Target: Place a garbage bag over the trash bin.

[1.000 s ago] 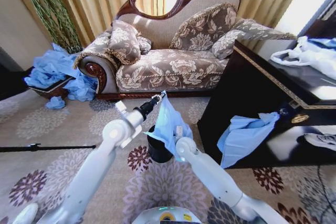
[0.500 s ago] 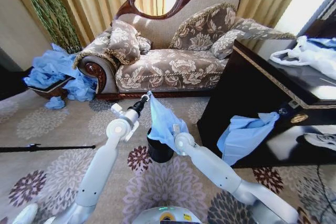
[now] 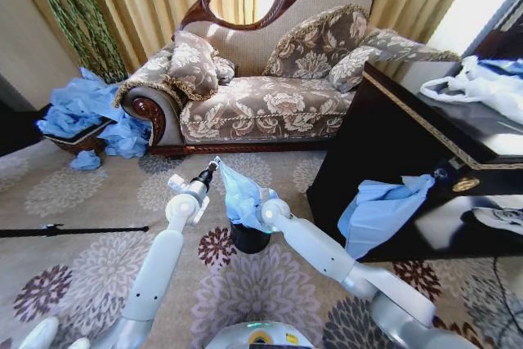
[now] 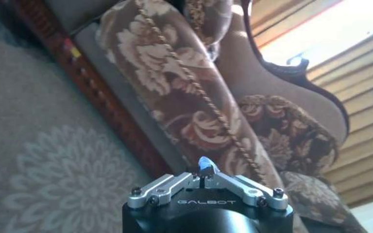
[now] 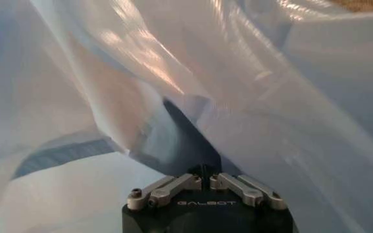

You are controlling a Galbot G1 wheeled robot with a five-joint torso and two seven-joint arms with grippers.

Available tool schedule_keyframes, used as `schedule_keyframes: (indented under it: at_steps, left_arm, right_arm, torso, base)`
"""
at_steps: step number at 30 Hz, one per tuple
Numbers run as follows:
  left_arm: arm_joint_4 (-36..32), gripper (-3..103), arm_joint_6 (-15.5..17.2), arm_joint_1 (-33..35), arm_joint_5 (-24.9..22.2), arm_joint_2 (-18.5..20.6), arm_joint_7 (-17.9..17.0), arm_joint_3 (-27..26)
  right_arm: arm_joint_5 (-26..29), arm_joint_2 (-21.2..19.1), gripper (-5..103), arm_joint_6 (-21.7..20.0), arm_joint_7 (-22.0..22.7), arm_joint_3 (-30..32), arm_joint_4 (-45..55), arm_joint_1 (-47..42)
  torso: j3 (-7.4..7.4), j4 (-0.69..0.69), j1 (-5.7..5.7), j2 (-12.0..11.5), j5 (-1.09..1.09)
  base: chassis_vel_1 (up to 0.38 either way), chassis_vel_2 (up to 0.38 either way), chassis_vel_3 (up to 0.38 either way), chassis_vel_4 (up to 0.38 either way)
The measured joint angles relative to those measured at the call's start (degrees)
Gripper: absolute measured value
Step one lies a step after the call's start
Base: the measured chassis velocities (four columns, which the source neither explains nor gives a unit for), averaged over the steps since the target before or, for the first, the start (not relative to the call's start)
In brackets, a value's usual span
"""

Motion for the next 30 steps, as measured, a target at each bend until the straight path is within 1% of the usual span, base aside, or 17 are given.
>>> schedule_keyframes:
  at_steps: [5, 9, 16, 19, 23, 26, 27, 28, 30]
  left_arm:
    - [2.35, 0, -0.19, 0.77, 0.66, -0.21, 1.01, -0.43]
    - [5.47, 0, -0.68, 1.44, 1.35, -0.60, 1.98, -0.98]
    - [9.17, 0, -0.86, 1.88, 2.22, -1.07, 3.56, -1.37]
    - [10.68, 0, -0.96, 1.95, 2.57, -1.30, 4.04, -1.38]
    - [12.76, 0, -1.26, 2.01, 3.30, -1.69, 4.82, -1.37]
    - [13.24, 0, -1.34, 2.22, 3.89, -1.95, 5.41, -1.19]
    - [13.24, 0, -1.34, 2.28, 3.97, -2.00, 5.53, -1.11]
    - [13.24, 0, -1.34, 2.28, 3.97, -2.00, 5.53, -1.11]
    - [13.43, 0, -1.35, 2.30, 4.10, -2.11, 5.72, -0.92]
  right_arm:
    - [-2.58, 0.79, 0, -0.03, -1.59, -0.04, -1.65, -0.40]
    - [-6.28, 2.75, 0, 0.08, -4.10, 0.92, -5.46, -0.91]
    - [-9.22, 4.19, 0, 0.58, -6.79, 1.54, -8.81, -1.28]
    - [-9.58, 4.25, 0, 0.65, -6.88, 1.64, -8.80, -1.60]
    - [-9.75, 3.67, -1, 0.15, -5.77, 2.37, -6.46, -2.08]
    - [-7.30, 1.18, 15, 0.04, -2.72, 3.42, -1.86, -2.54]
    - [-6.29, 0.15, 15, 0.04, -1.83, 3.68, -0.35, -2.79]
    - [-6.29, 0.15, 15, 0.04, -1.83, 3.68, -0.35, -2.79]
    - [-5.02, -2.10, 26, 0.30, -0.13, 3.89, 3.10, -3.60]
  torso:
    - [0.00, 0.00, 0.00, 0.00, 0.00]
    - [0.00, 0.01, 0.00, 0.00, 0.00]
    - [0.00, 0.01, 0.00, 0.00, 0.01]
    - [0.00, 0.01, 0.00, 0.00, 0.01]
    - [0.00, 0.02, 0.00, 0.00, 0.01]
    - [0.00, 0.01, 0.00, 0.00, 0.01]
    - [0.00, 0.01, 0.00, 0.00, 0.01]
    - [0.00, 0.01, 0.00, 0.00, 0.01]
    - [0.00, -0.01, -0.01, 0.00, 0.02]
  base:
    - [0.000, 0.000, 0.000, 0.000]
    - [0.000, 0.000, 0.000, 0.000]
    - [0.000, 0.000, 0.000, 0.000]
    - [0.000, 0.000, 0.000, 0.000]
    - [0.000, 0.000, 0.000, 0.000]
    - [0.000, 0.000, 0.000, 0.000]
    - [0.000, 0.000, 0.000, 0.000]
    - [0.000, 0.000, 0.000, 0.000]
    - [0.000, 0.000, 0.000, 0.000]
